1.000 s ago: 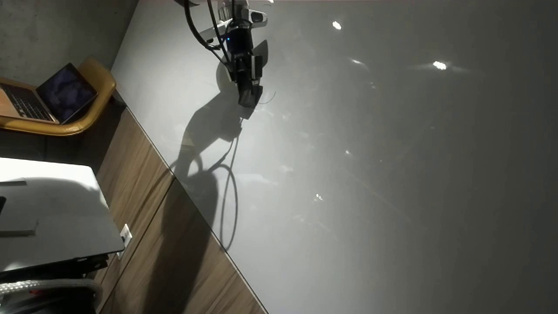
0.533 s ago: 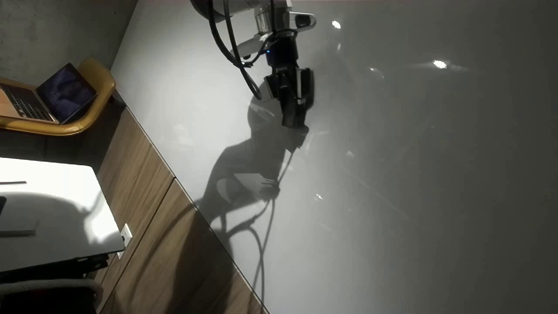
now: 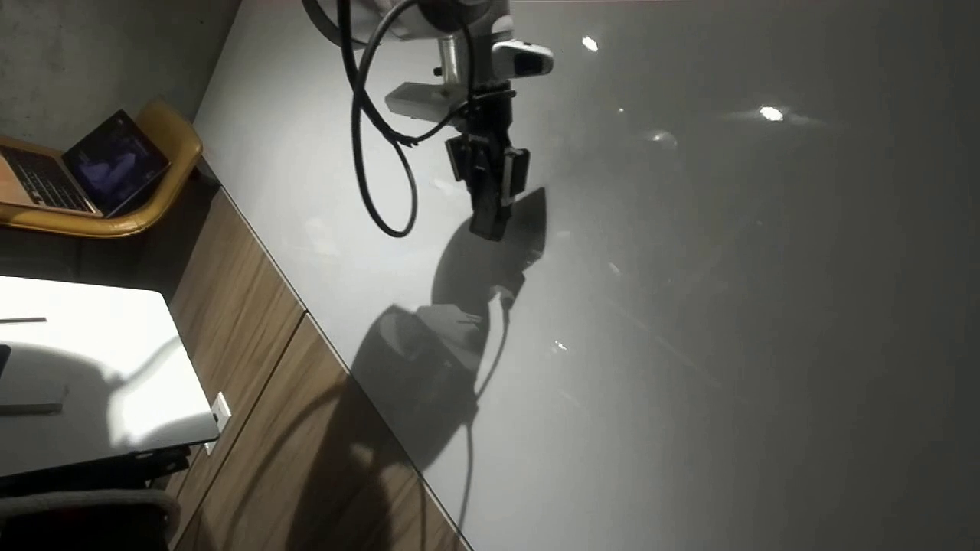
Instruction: Use the eraser to wipe the whiteboard.
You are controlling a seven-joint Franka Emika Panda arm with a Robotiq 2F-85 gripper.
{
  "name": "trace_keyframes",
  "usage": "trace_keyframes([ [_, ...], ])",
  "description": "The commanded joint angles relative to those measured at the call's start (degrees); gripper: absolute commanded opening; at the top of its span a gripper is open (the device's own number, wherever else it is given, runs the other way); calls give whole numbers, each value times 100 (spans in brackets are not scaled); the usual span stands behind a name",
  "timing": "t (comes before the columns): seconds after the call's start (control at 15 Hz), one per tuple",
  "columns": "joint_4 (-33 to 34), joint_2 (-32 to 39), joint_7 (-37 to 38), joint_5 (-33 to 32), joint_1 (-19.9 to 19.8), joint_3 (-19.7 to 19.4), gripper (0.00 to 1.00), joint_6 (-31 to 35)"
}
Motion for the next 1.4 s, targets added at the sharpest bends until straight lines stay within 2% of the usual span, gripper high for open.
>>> trace_keyframes([
  [0.0, 94, 173, -542, 1027, 452, 514, 31, -327],
  [0.13, 312, 314, -730, 1249, 537, 654, 31, -647],
  [0.27, 511, 334, -862, 1192, 468, 666, 31, -1072],
  [0.6, 1060, 302, -1282, 1042, 161, 434, 31, -1871],
  [0.8, 1309, 451, -1398, 1050, 96, 397, 31, -1867],
  [1.33, 1843, 1136, -1575, 1069, 238, 428, 31, -1809],
])
